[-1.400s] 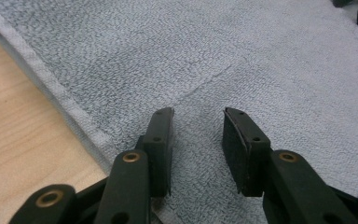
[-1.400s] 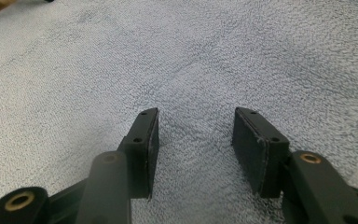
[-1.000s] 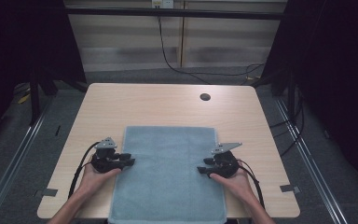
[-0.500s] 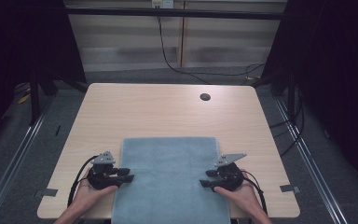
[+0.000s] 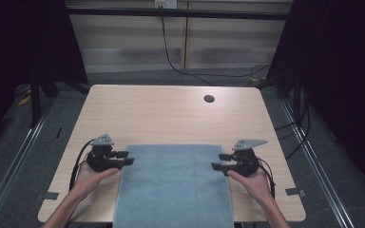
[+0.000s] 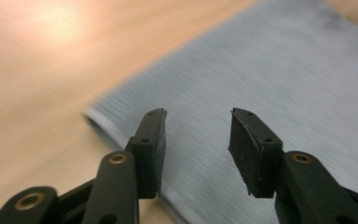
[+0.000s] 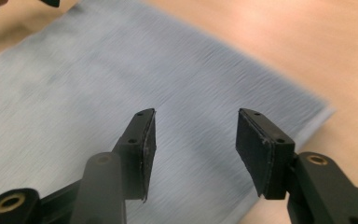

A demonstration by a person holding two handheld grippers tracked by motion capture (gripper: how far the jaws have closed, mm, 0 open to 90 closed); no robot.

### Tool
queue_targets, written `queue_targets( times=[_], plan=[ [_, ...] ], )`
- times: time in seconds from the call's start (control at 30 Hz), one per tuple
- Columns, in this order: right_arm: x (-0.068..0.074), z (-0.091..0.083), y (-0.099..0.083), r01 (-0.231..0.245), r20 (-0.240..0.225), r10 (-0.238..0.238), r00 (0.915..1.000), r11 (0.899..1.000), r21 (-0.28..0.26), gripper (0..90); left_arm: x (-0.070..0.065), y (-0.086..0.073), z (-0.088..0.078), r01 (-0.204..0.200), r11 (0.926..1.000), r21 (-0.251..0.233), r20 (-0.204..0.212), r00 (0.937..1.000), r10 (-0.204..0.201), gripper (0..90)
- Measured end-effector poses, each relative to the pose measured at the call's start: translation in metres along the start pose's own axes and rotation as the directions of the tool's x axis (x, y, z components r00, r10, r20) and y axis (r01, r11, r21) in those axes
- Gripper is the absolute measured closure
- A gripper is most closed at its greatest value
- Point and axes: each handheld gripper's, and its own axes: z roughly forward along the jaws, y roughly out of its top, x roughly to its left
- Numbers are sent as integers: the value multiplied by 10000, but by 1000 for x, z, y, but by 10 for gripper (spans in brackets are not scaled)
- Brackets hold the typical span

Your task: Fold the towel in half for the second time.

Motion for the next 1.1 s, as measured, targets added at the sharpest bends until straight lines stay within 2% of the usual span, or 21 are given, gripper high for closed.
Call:
queue_targets(
  times=[0.07,0.13,0.2,0.3,0.33,0.43,0.47,0.57,0.67,0.73,0.77,0.83,0.87,0.9,0.97,1.03,1.1],
  plan=[
    [-12,7,8,-129,97,129,9999,9999,-46,479,15,4,7,132,9997,209,-404,9991,-124,521],
    [-22,14,16,-272,-27,271,9996,9994,-224,480,28,2,14,600,9982,-57,-422,9973,-602,522],
    [-29,22,21,-250,124,252,9996,9996,-150,480,39,-2,18,796,9968,-52,-827,9934,-797,510],
    [-41,35,26,-240,314,238,9992,9997,63,476,50,-6,25,1232,9923,-149,-833,9888,-1240,488],
    [-45,39,27,-348,310,347,9989,9994,56,473,51,-7,26,1261,9920,-103,-829,9885,-1266,478],
    [-52,49,23,-425,410,417,9983,9989,196,458,51,-8,28,1234,9922,-164,-764,9893,-1243,448],
    [-53,52,21,-343,390,331,9987,9989,310,457,50,-7,29,1131,9934,-174,-874,9896,-1142,440],
    [-59,60,17,-400,714,361,9968,9978,533,429,47,-4,32,883,9960,123,-836,9927,-870,416],
    [-63,62,14,-493,806,448,9957,9972,558,418,46,-1,36,961,9953,109,-677,9932,-952,397],
    [-66,62,11,-503,677,462,9966,9969,599,418,41,0,39,514,9983,269,-809,9955,-491,397],
    [-66,62,10,-540,604,502,9969,9966,628,421,39,1,39,508,9983,297,-847,9952,-482,399],
    [-65,63,9,-478,489,442,9978,9959,763,454,36,1,41,214,9989,417,-1000,9948,-172,399],
    [-64,64,9,-433,459,397,9982,9957,818,483,35,1,42,183,9991,395,-946,9954,-145,408],
    [-63,64,9,-349,346,321,9989,9958,842,532,34,1,42,166,9991,385,-710,9974,-138,449],
    [-61,64,9,-353,328,325,9989,9954,887,618,31,1,42,-49,9989,465,-664,9978,79,533],
    [-60,62,8,-345,111,336,9994,9951,932,708,30,1,42,-136,9985,522,-351,9993,154,657],
    [-59,61,7,-318,88,311,9995,9959,849,780,29,2,42,-166,9981,591,-307,9994,184,752]
  ],
)
